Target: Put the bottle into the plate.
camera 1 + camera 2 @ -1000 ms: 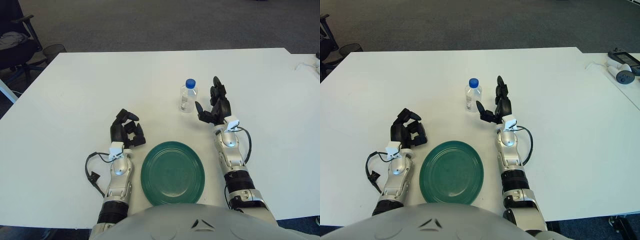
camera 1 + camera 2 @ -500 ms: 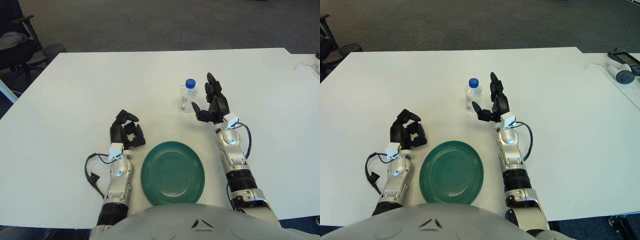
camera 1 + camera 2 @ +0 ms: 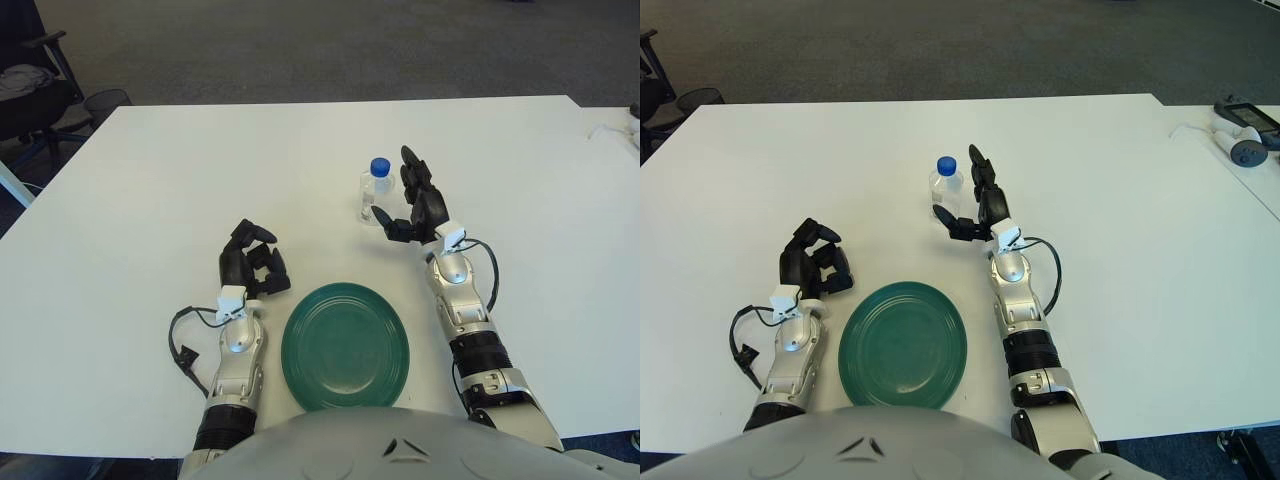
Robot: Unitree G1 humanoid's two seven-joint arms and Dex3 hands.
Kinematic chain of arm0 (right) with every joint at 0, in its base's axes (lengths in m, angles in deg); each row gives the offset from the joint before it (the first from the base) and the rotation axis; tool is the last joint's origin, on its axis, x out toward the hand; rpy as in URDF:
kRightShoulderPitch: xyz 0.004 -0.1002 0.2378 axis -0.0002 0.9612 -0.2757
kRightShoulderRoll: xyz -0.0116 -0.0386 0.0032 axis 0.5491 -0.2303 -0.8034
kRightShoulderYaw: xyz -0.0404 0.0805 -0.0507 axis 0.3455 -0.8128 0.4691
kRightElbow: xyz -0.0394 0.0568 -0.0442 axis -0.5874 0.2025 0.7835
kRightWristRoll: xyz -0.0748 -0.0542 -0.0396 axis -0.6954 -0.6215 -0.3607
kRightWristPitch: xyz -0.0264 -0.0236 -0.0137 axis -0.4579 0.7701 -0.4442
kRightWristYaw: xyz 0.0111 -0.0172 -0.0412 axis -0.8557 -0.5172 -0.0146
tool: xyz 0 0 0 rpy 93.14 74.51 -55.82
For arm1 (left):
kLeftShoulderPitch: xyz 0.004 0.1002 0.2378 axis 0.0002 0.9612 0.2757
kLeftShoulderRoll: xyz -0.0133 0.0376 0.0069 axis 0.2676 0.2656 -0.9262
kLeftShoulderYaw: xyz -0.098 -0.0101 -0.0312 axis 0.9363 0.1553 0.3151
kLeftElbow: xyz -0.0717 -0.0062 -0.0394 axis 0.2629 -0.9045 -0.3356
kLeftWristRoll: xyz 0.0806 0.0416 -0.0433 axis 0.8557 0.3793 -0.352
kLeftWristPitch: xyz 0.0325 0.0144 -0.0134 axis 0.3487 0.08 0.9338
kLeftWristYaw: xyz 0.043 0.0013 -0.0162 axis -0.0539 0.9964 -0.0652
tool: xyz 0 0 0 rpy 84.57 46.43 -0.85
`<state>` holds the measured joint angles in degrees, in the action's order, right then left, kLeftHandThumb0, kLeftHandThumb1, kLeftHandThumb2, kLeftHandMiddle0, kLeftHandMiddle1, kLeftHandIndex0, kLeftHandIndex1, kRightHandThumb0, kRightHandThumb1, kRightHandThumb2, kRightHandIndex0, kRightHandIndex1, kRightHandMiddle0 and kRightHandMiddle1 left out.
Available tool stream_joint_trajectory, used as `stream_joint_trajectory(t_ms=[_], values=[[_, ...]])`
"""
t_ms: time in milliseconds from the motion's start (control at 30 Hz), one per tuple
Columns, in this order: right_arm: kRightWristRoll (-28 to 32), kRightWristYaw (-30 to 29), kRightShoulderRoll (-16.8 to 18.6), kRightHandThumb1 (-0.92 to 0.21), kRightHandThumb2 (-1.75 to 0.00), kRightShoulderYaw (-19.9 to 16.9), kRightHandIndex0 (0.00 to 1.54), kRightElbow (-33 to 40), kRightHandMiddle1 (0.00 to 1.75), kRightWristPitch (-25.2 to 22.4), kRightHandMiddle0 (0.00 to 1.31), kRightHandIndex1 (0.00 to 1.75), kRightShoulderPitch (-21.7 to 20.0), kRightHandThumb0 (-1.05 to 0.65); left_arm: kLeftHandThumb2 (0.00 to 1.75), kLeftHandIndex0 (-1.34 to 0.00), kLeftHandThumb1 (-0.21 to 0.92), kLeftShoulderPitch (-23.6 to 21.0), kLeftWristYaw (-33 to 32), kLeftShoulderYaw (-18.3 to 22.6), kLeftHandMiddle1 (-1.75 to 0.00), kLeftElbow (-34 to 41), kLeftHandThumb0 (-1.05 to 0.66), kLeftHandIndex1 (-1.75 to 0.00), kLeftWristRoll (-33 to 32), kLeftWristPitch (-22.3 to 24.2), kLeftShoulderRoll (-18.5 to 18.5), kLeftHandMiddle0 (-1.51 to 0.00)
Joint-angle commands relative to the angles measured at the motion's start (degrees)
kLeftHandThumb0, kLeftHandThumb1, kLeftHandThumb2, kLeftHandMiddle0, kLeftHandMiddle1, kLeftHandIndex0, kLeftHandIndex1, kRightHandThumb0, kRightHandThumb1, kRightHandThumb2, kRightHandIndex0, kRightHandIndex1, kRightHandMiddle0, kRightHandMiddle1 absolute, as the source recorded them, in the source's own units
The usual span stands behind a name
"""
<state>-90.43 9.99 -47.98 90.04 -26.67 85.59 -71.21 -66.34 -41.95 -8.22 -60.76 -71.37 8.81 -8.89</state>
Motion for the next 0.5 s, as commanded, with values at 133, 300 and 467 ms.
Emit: stream_joint_trajectory(t_ms=[133, 300, 467], values=[[-1.15, -1.89, -0.05, -0.55, -0.58, -0.30, 0.02, -8.12, 0.10, -0.78, 0.00, 0.02, -5.79, -0.94, 1.64, -0.83, 0.05, 0.99, 0.11, 0.26, -1.75, -2.45, -0.59, -1.75, -0.88, 0.85, -2.02, -1.32], [-1.44, -2.90, -0.06, -0.60, -0.51, -0.34, 0.03, -11.28, 0.10, -0.65, 0.00, 0.03, -7.52, -0.98, 1.64, -0.84, 0.05, 1.00, 0.19, 0.23, -1.75, -2.48, -0.59, -1.75, -0.92, 0.50, -1.77, -1.32], [-1.80, -4.04, 0.12, -0.64, -0.45, -0.26, 0.03, -13.37, 0.10, -1.23, 0.00, 0.05, -8.48, -0.99, 1.65, -0.84, 0.05, 1.18, 0.08, 0.23, -1.75, -2.25, -0.59, -1.75, -0.96, 0.29, -1.75, -1.33]])
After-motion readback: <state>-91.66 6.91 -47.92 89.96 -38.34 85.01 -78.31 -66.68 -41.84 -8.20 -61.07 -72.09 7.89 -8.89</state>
